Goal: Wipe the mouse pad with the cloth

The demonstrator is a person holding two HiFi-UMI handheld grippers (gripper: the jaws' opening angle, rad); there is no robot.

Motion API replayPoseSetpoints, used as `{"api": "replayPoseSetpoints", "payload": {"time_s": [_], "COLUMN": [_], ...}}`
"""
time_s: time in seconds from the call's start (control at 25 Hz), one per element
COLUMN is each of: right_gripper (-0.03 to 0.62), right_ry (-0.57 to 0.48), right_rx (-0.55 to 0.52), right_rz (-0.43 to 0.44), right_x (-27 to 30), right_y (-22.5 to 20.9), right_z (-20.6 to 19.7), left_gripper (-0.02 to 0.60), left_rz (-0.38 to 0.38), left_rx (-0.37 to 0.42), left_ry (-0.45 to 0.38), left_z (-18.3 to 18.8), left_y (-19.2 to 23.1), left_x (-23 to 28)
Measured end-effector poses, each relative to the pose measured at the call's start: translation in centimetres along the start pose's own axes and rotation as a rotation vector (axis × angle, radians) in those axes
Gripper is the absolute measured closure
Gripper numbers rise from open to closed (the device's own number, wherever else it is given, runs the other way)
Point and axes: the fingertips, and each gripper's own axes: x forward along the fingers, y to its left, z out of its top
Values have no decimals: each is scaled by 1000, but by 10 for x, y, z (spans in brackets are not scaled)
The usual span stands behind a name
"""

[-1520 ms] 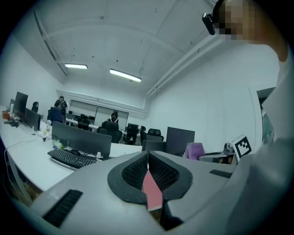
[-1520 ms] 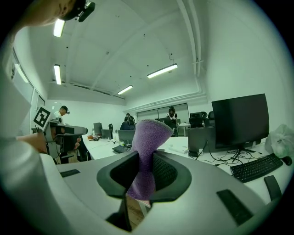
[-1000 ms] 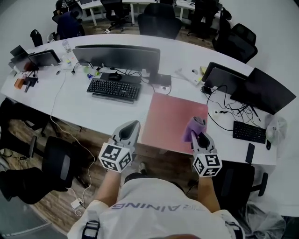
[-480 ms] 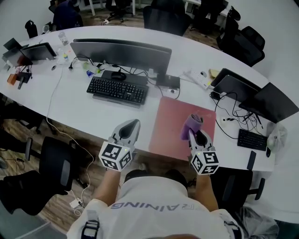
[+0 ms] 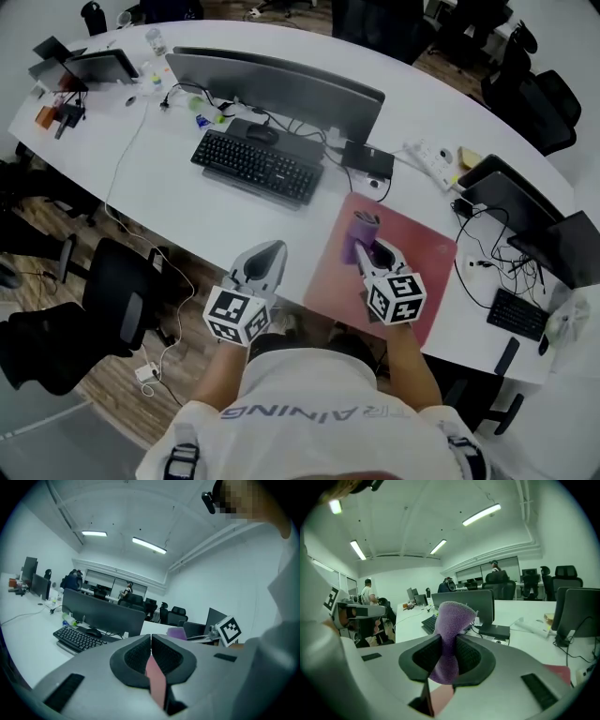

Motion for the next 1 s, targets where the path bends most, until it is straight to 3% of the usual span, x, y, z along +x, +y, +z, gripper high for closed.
{"api": "replayPoseSetpoints", "payload": {"time_s": [0.24, 0.36, 0.56, 0.72, 1.0], "right_gripper": [497, 497, 497, 497, 497], "right_ry": [117, 192, 341, 408, 426], "right_rx": [126, 171, 157, 180, 213], "right_rz": [94, 91, 71, 40, -9], "right_x": [82, 120, 168, 180, 165], "right_y": [-27, -44, -70, -89, -120], "right_z": [-25, -47, -96, -119, -127], "left_gripper": [546, 546, 546, 546, 546], "left_rz": [74, 121, 185, 206, 180], "left_rx": [-9, -24, -47, -47, -6], "left_ry": [31, 55, 108, 131, 151], "left_z": [-13, -25, -48, -57, -58], "left_y": [-3, 0, 5, 2, -16], "left_x": [23, 27, 33, 41, 60]}}
